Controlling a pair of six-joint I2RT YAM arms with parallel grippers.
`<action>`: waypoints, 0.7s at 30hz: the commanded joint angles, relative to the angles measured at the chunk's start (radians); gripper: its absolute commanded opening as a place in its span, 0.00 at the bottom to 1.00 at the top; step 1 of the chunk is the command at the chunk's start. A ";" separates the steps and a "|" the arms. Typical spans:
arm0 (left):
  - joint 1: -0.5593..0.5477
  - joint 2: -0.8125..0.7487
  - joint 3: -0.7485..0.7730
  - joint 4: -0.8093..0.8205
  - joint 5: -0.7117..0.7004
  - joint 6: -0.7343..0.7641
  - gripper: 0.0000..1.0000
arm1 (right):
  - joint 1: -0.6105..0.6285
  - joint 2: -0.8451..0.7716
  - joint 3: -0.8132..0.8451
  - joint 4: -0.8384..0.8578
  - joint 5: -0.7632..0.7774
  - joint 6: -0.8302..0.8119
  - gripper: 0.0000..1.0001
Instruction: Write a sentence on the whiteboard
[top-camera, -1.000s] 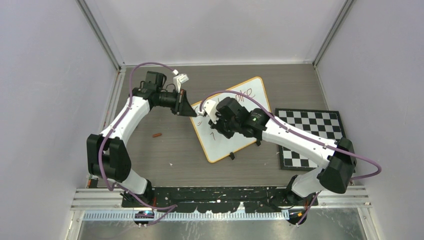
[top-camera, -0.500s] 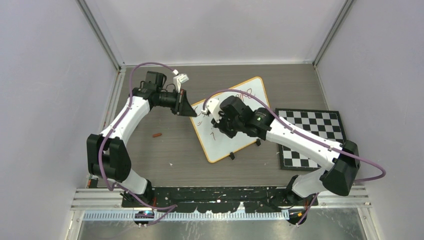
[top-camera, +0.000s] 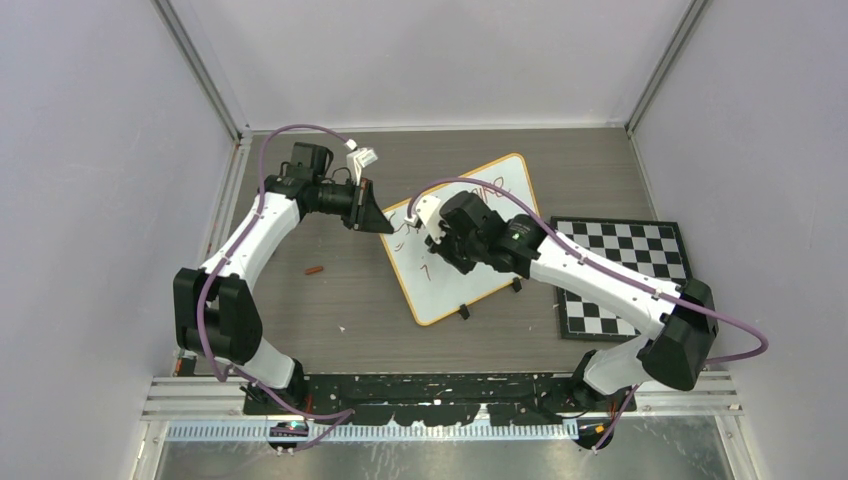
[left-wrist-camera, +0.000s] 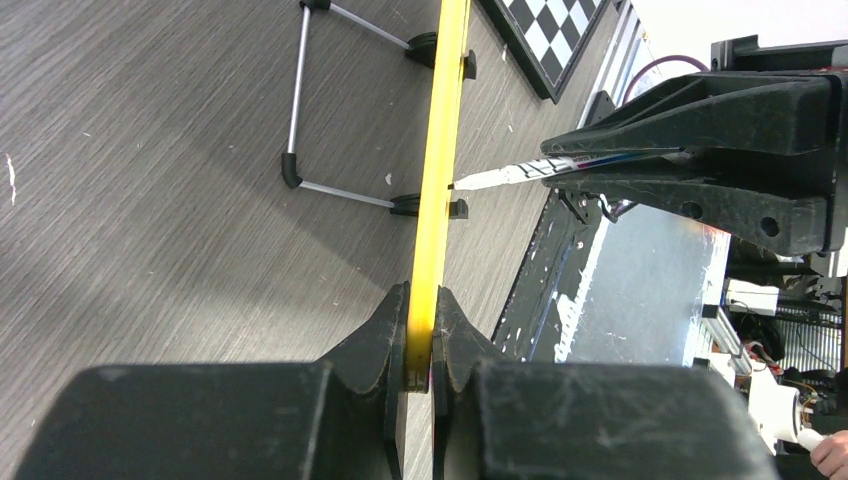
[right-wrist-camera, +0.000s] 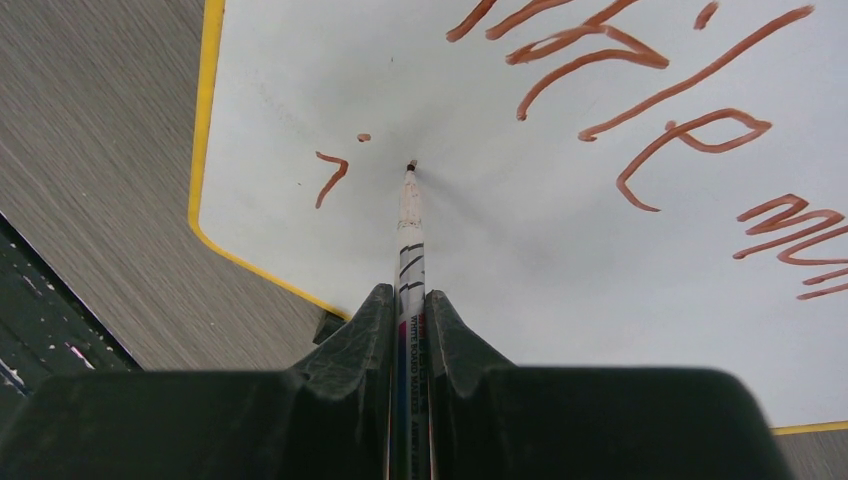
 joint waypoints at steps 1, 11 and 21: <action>0.005 -0.017 0.033 0.005 -0.070 0.022 0.00 | -0.002 -0.008 -0.020 0.004 -0.014 0.017 0.00; 0.006 -0.023 0.026 0.007 -0.073 0.021 0.00 | -0.002 -0.017 -0.104 -0.016 -0.096 0.018 0.00; 0.005 -0.015 0.033 0.007 -0.065 0.016 0.00 | -0.004 -0.040 -0.011 -0.047 -0.017 -0.009 0.00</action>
